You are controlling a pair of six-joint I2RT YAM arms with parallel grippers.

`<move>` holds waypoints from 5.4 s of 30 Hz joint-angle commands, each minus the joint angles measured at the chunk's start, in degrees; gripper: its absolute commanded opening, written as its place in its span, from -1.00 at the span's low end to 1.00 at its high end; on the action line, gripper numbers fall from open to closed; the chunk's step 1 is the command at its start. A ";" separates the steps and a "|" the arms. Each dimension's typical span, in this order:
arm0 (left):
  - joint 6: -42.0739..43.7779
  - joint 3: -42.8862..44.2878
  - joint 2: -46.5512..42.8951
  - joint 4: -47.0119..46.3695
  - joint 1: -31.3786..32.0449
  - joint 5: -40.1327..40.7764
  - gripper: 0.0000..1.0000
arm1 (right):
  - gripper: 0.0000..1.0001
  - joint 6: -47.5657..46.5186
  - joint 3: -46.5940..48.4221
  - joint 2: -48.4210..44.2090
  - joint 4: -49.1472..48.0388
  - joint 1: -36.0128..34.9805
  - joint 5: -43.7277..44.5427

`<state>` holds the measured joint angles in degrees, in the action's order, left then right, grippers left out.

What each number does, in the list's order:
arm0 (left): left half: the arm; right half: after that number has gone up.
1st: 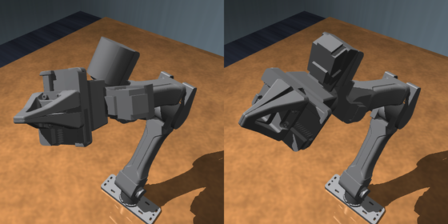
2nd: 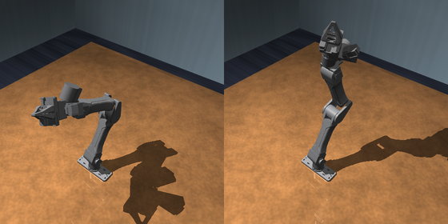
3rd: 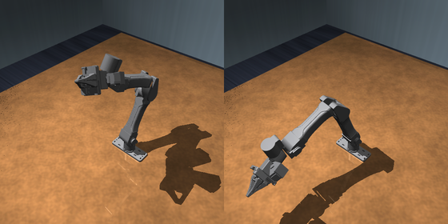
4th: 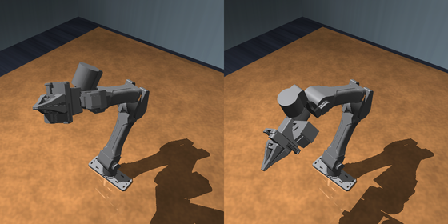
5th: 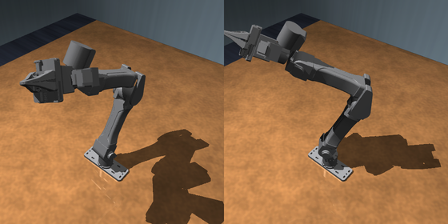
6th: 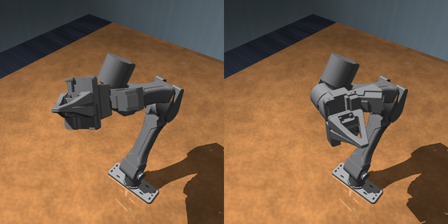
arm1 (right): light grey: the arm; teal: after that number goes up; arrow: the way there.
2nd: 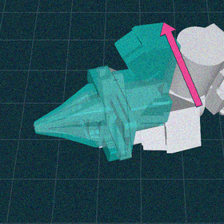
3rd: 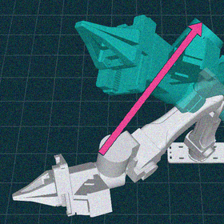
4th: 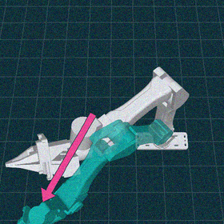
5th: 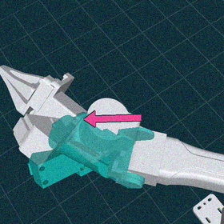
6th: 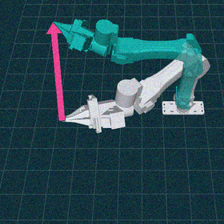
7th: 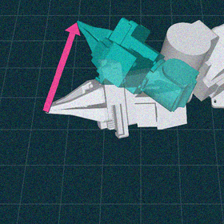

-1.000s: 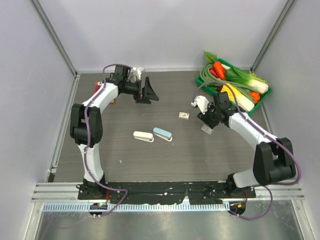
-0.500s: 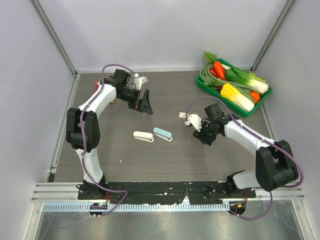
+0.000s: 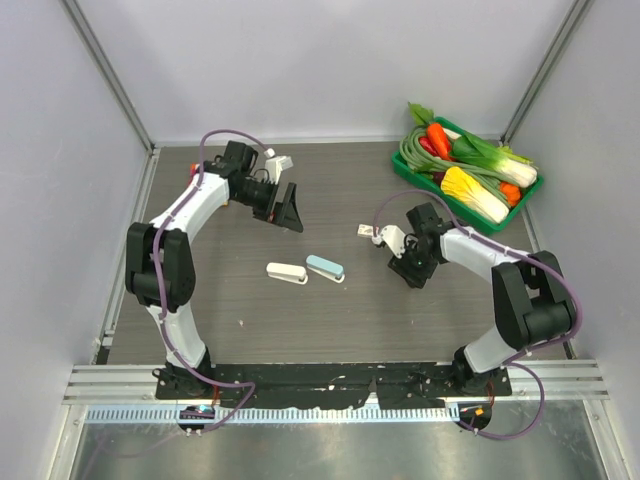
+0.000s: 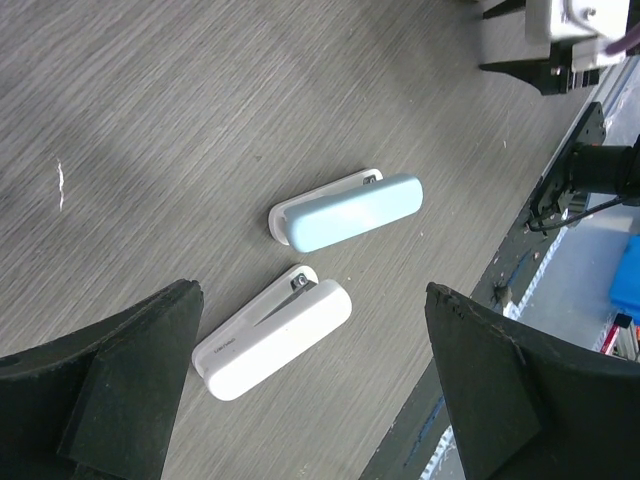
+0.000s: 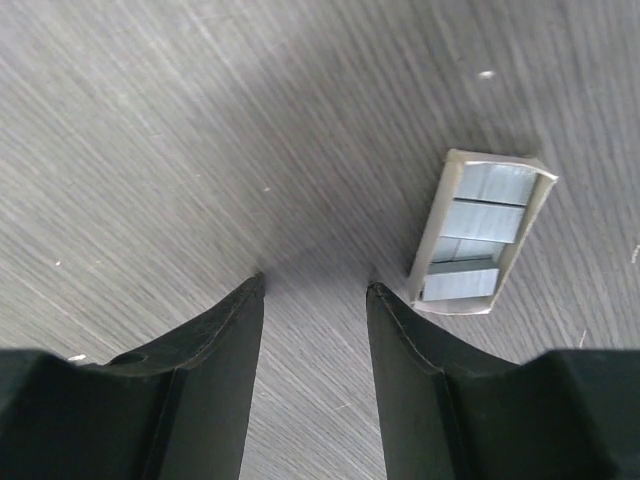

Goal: Load the staples into the stapler

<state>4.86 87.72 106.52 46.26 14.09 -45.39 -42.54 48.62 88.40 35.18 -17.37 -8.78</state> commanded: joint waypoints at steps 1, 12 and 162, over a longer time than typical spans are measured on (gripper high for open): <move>-0.20 -0.80 -2.63 -2.05 0.06 -0.40 0.95 | 0.02 1.76 1.30 3.01 -3.45 1.45 3.67; -0.47 -1.59 -2.81 -2.49 -0.02 -1.81 0.95 | 0.06 2.99 3.15 5.02 -10.12 2.86 12.72; 17.99 12.30 -6.24 -0.82 30.91 -1.64 -1.00 | -0.62 5.19 -2.56 -22.04 -18.74 0.05 -55.29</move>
<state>24.38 97.01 100.57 46.39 44.71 -44.66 -35.81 43.70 66.04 16.38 -17.08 -61.60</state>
